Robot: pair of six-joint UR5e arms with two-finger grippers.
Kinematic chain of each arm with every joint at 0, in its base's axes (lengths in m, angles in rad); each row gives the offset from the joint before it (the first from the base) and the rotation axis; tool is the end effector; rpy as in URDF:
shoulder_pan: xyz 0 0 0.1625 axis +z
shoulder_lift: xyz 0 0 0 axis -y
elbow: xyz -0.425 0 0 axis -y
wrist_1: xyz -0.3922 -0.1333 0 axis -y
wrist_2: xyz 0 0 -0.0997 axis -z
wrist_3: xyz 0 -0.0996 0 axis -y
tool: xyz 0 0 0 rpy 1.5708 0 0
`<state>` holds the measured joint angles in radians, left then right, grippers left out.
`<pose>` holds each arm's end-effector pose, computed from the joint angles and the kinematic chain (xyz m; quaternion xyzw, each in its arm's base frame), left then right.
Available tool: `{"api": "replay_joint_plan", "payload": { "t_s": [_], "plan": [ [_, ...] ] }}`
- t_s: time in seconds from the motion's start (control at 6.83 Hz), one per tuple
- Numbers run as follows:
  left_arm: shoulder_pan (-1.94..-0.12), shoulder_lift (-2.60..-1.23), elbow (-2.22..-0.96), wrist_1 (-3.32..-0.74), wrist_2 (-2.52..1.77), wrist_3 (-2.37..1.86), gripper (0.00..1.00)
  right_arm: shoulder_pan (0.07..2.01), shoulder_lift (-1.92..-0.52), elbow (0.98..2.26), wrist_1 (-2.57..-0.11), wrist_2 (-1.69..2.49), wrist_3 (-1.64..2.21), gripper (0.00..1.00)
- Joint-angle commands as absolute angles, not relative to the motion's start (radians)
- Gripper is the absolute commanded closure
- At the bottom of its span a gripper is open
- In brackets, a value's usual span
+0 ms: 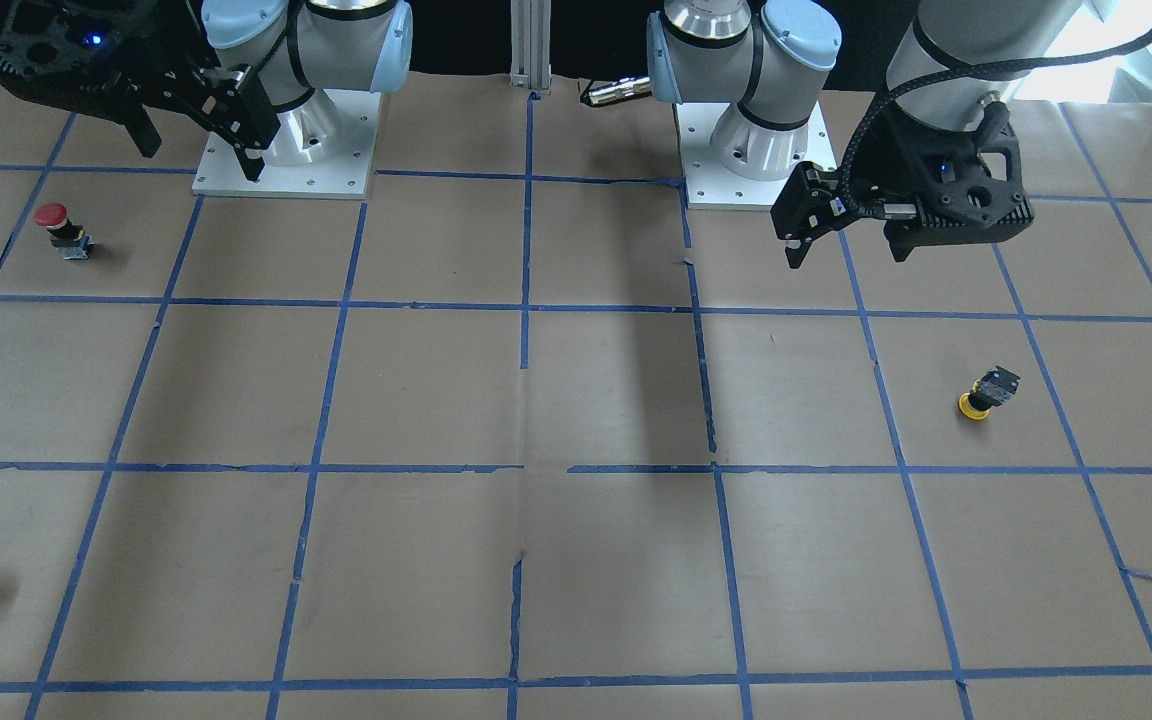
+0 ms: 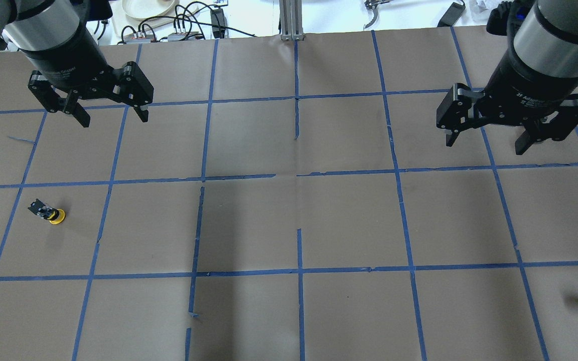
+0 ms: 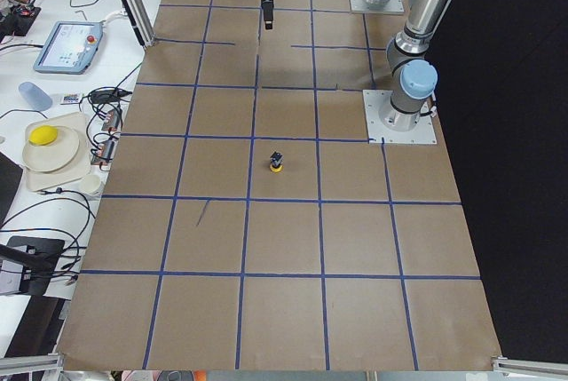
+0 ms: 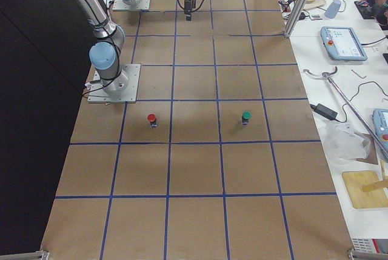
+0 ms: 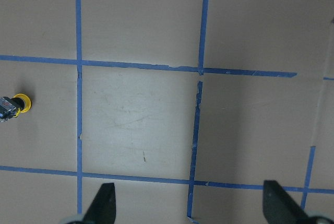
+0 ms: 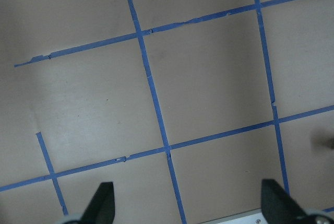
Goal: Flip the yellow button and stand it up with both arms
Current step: 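Move the left gripper down toward the yellow button lying on its side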
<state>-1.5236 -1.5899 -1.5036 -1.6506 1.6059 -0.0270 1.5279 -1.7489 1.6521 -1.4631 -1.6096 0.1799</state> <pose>-0.1062 -0.5019 0.5036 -0.0368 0.9990 0.0160 0.0174 0.1116 -0.4188 0.5181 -0.1110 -0.9936 -0.0041 0.0197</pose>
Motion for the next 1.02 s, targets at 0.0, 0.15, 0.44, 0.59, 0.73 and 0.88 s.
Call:
{"api": "replay_joint_plan", "payload": {
  "t_s": [0.0,0.15,0.44,0.59,0.73,0.88],
  "plan": [
    [-1.52,-1.594,-1.525,-1.649,1.608,-0.014,0.0,1.528,-1.752,1.651,-1.46,-1.614,0.178,0.0],
    [-1.502,-1.598,-1.548,-1.652,1.611,0.056,0.0,1.528,-1.775,1.652,-1.459,-1.611,0.176,0.0],
    [-1.339,-1.601,-1.644,-1.643,1.647,0.279,0.0,1.528,-1.782,1.651,-1.457,-1.615,0.176,0.0],
    [-1.257,-1.605,-1.714,-1.593,1.654,0.402,0.0,1.526,-1.782,1.651,-1.463,-1.615,0.176,0.0],
    [-1.183,-1.636,-1.777,-1.448,1.686,0.593,0.0,1.528,-1.782,1.651,-1.466,-1.614,0.176,0.0],
    [-1.116,-1.682,-1.82,-1.284,1.724,0.717,0.0,1.525,-1.781,1.652,-1.463,-1.615,0.178,0.0]
  ]
}}
